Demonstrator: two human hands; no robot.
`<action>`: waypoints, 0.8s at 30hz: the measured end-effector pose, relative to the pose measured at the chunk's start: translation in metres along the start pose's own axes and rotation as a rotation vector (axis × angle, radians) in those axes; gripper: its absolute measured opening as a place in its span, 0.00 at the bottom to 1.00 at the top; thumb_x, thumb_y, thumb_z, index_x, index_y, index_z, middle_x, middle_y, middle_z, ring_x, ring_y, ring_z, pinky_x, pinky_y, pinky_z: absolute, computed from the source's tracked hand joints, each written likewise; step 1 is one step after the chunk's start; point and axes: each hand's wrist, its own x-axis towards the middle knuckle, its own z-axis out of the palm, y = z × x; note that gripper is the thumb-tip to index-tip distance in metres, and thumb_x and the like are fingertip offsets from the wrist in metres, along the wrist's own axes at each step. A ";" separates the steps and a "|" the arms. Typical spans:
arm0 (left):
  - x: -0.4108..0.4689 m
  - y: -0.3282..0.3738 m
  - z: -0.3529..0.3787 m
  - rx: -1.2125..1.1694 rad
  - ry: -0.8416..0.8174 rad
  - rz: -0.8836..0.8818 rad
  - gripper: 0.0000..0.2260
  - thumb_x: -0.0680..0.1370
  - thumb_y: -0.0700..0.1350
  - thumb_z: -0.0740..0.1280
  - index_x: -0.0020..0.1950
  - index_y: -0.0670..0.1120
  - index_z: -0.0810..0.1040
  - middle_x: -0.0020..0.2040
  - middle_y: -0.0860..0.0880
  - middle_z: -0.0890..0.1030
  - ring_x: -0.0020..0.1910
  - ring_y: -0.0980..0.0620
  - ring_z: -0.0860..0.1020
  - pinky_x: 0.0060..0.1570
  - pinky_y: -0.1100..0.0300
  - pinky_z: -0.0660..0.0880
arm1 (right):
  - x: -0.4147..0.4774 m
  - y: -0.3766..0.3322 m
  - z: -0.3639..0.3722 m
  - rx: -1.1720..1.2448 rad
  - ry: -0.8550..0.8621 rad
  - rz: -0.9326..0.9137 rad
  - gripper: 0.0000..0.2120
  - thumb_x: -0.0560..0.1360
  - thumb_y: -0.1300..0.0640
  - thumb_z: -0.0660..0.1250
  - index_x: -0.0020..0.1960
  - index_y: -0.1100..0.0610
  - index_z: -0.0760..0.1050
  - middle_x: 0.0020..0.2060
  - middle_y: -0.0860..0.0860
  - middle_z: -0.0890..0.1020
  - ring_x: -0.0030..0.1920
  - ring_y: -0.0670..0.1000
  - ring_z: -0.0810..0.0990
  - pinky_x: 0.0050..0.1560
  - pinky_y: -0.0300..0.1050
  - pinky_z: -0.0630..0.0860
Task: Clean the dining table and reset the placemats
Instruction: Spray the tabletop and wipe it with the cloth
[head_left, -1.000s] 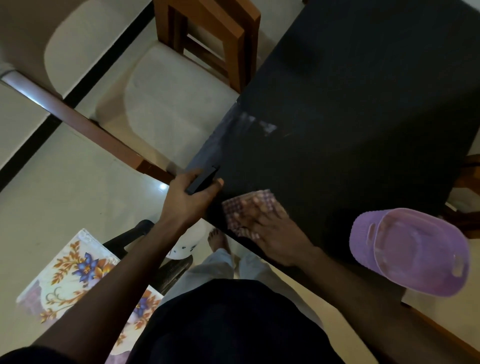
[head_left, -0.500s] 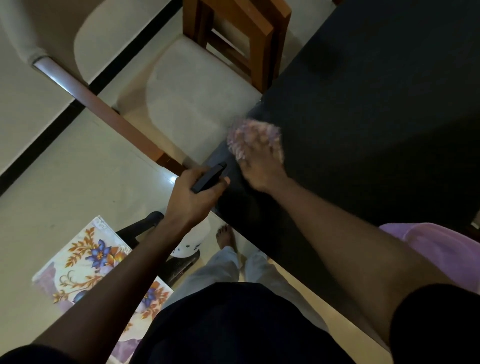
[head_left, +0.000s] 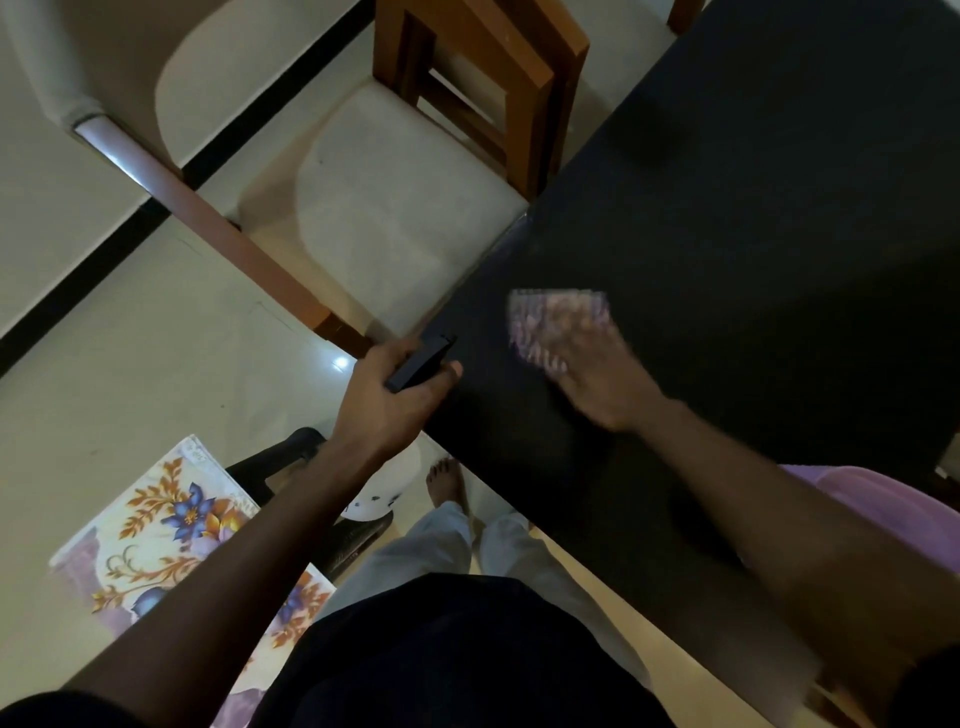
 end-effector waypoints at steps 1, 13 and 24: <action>-0.001 -0.001 -0.001 -0.001 0.000 0.004 0.08 0.81 0.50 0.73 0.48 0.47 0.82 0.37 0.52 0.81 0.32 0.56 0.79 0.34 0.59 0.73 | 0.018 0.014 -0.013 0.037 0.038 0.074 0.30 0.85 0.44 0.44 0.85 0.45 0.44 0.85 0.56 0.49 0.84 0.59 0.44 0.82 0.65 0.41; -0.011 -0.008 -0.017 -0.019 0.067 0.009 0.08 0.81 0.48 0.72 0.44 0.46 0.82 0.32 0.51 0.78 0.27 0.52 0.74 0.30 0.53 0.70 | 0.108 -0.107 -0.024 0.025 0.016 0.029 0.33 0.85 0.46 0.51 0.86 0.49 0.42 0.85 0.56 0.47 0.84 0.62 0.43 0.80 0.69 0.40; -0.013 -0.006 -0.004 0.008 0.073 0.049 0.09 0.81 0.50 0.73 0.49 0.44 0.83 0.38 0.45 0.82 0.34 0.47 0.79 0.35 0.53 0.74 | -0.015 -0.139 0.058 -0.281 0.018 -0.585 0.31 0.85 0.47 0.49 0.85 0.54 0.47 0.85 0.53 0.47 0.84 0.55 0.40 0.82 0.62 0.44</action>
